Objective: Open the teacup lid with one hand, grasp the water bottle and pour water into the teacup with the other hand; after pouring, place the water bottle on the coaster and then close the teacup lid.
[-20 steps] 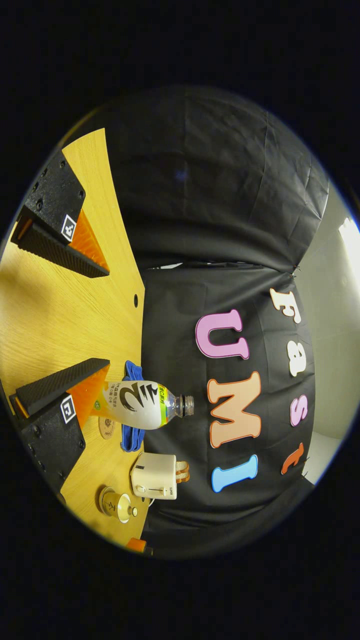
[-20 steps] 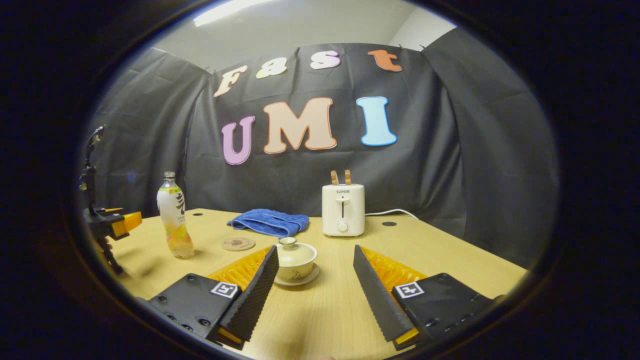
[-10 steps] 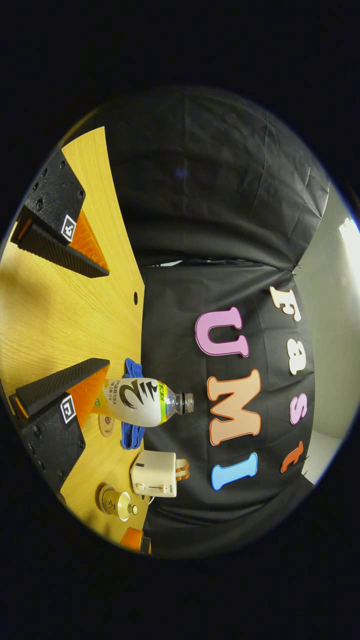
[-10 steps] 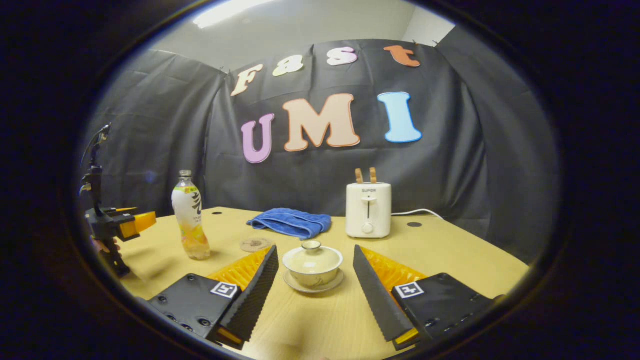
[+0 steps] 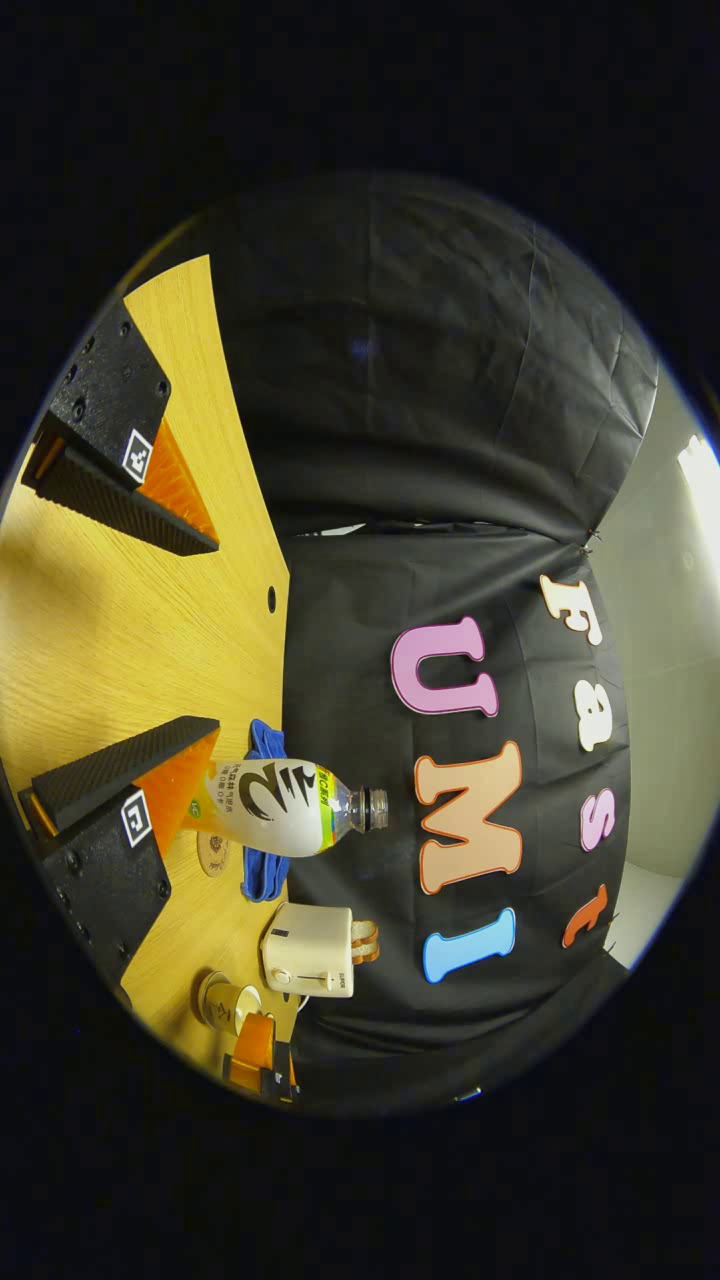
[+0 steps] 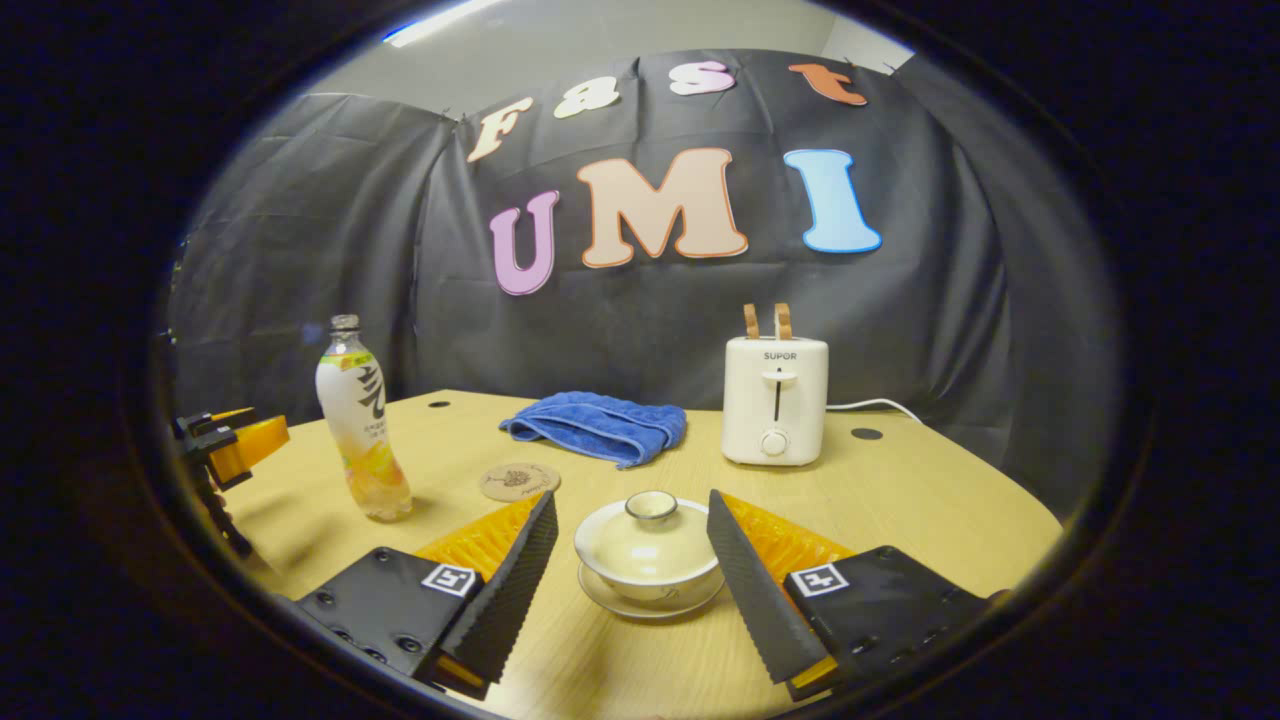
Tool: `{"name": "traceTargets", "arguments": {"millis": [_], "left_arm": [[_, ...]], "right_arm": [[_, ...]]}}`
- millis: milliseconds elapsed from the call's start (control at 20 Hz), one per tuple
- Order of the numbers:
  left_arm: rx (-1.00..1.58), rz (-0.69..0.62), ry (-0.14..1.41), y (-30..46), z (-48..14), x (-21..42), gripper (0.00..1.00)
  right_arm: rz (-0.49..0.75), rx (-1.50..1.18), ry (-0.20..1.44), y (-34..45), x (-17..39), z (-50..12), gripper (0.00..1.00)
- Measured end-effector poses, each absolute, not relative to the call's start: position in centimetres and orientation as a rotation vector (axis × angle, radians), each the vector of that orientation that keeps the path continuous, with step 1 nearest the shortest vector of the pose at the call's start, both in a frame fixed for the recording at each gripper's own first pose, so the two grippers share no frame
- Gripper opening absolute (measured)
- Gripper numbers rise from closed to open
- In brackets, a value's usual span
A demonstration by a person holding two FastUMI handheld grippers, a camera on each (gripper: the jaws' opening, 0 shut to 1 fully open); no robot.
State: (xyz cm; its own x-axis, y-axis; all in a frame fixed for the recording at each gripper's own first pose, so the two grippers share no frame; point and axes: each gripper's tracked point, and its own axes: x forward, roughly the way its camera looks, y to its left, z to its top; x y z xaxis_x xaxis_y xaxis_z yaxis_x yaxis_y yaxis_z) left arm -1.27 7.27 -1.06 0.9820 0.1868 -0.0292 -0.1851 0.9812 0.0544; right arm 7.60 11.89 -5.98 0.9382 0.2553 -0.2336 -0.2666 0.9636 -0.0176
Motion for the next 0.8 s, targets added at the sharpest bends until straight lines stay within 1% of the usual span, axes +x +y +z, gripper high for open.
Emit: {"name": "traceTargets", "arguments": {"millis": [200,300,550,800], "left_arm": [[0.052,0.187,0.034,7.3,-1.0,-1.2,0.94],[0.052,0.187,0.034,7.3,-1.0,-1.3,0.95],[0.051,0.182,0.033,7.2,-1.1,-1.1,0.94],[0.051,0.181,0.032,7.2,-1.1,-1.1,0.94]], "right_arm": [[0.256,-0.062,0.242,12.4,9.1,-6.4,0.93],[0.252,-0.069,0.257,12.4,9.5,-6.8,0.93],[0.224,-0.072,0.272,12.0,10.1,-7.0,0.69],[0.233,-0.058,0.273,12.0,10.5,-7.1,0.44]]}}
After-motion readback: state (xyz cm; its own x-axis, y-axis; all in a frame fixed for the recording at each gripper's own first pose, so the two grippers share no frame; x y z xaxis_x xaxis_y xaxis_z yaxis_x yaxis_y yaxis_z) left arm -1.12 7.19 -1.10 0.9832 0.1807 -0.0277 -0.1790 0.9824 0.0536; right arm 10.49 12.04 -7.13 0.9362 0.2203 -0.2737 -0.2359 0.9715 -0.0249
